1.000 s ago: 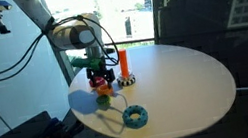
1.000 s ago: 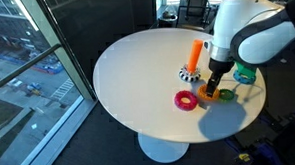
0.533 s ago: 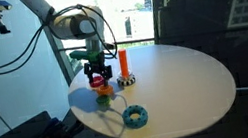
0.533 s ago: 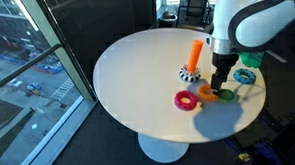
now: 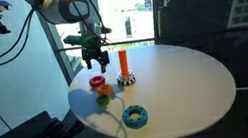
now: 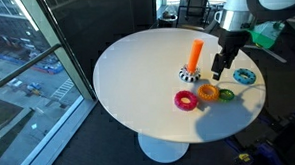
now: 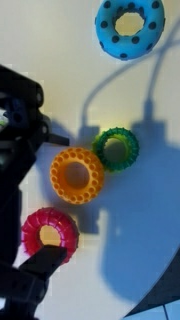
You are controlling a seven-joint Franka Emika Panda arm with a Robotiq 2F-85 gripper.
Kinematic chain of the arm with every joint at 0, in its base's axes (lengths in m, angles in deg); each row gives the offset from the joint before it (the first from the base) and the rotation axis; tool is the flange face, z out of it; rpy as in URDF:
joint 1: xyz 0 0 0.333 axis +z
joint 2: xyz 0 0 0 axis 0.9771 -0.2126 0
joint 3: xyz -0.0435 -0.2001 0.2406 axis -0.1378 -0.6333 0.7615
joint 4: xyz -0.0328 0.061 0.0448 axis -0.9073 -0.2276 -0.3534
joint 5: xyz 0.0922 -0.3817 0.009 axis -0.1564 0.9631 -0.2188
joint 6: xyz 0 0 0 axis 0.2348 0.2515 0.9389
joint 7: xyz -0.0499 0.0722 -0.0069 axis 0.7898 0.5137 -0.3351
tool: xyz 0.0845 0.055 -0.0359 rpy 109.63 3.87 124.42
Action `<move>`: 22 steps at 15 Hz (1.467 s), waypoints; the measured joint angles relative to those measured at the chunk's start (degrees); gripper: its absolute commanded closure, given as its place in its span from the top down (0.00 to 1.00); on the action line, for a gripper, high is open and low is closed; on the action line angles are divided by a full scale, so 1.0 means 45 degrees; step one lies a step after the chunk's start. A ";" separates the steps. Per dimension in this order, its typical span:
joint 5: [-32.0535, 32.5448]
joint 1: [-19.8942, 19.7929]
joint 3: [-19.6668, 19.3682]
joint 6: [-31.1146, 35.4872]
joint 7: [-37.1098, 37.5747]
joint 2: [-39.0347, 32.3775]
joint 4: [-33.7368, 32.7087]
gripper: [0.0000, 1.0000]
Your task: Put the orange ring on the table
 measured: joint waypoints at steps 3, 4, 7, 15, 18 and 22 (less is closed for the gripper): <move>0.0000 -0.0034 -0.0016 -0.0011 0.0837 0.0976 0.0204 1.00; 0.0000 -0.0065 -0.0032 -0.0058 0.1120 0.1318 0.0257 1.00; 0.0001 -0.0241 -0.0054 -0.0579 0.1894 0.2306 0.0249 1.00; 0.0268 -0.0576 -0.0034 -0.3394 0.3172 0.3675 -0.0927 1.00; 0.0388 -0.0624 -0.0027 -0.3935 0.3296 0.3685 -0.1346 1.00; 0.0388 -0.0624 -0.0014 -0.3932 0.3295 0.3614 -0.1301 1.00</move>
